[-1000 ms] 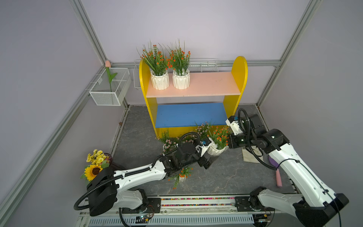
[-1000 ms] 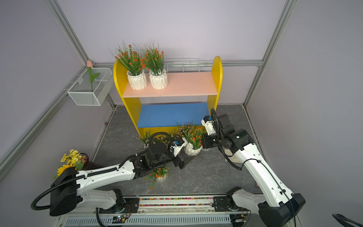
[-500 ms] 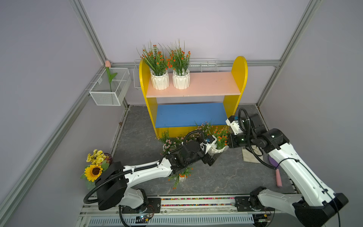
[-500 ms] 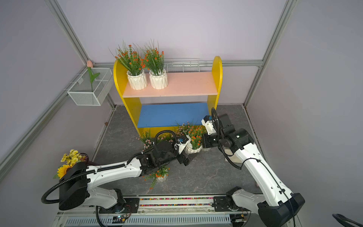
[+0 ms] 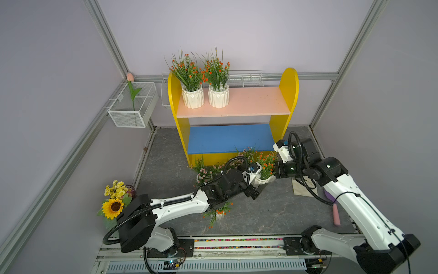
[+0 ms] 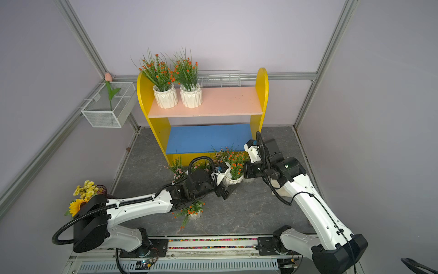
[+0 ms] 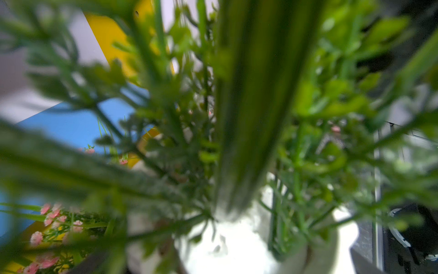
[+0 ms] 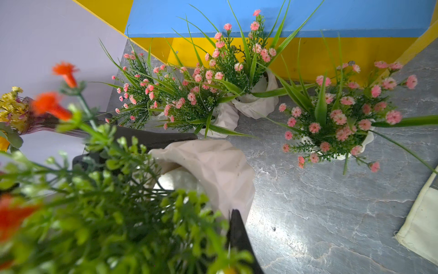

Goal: Place the baby's breath potted plants on the rack by color
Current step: Pick up the baby's breath potted plant from the center of the board.

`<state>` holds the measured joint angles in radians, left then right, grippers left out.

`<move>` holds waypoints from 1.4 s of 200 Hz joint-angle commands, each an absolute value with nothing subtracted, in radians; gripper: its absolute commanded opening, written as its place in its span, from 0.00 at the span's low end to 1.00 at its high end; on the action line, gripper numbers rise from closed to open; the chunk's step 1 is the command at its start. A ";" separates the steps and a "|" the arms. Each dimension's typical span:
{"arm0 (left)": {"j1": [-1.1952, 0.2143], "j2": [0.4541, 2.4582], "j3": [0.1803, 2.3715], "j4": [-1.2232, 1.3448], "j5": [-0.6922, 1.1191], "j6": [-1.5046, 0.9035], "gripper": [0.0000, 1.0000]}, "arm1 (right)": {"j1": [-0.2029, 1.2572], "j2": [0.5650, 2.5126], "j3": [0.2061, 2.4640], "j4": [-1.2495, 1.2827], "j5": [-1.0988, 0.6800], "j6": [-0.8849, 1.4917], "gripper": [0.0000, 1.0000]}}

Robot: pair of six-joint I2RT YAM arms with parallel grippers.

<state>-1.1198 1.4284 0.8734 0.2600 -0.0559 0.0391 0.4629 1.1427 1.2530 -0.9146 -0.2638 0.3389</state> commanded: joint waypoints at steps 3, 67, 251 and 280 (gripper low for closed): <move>-1.126 1.450 0.928 0.321 -0.071 0.026 1.00 | 0.479 1.104 1.228 -0.821 -0.446 0.405 0.08; -1.127 1.459 0.940 0.330 -0.086 0.018 0.99 | 0.482 1.080 1.198 -0.787 -0.485 0.445 0.08; -1.126 1.393 0.949 0.287 -0.087 0.019 0.23 | 0.476 1.060 1.141 -0.761 -0.437 0.438 0.23; -1.126 1.385 0.980 0.232 -0.077 0.023 0.23 | 0.463 1.044 1.131 -0.759 -0.421 0.440 0.27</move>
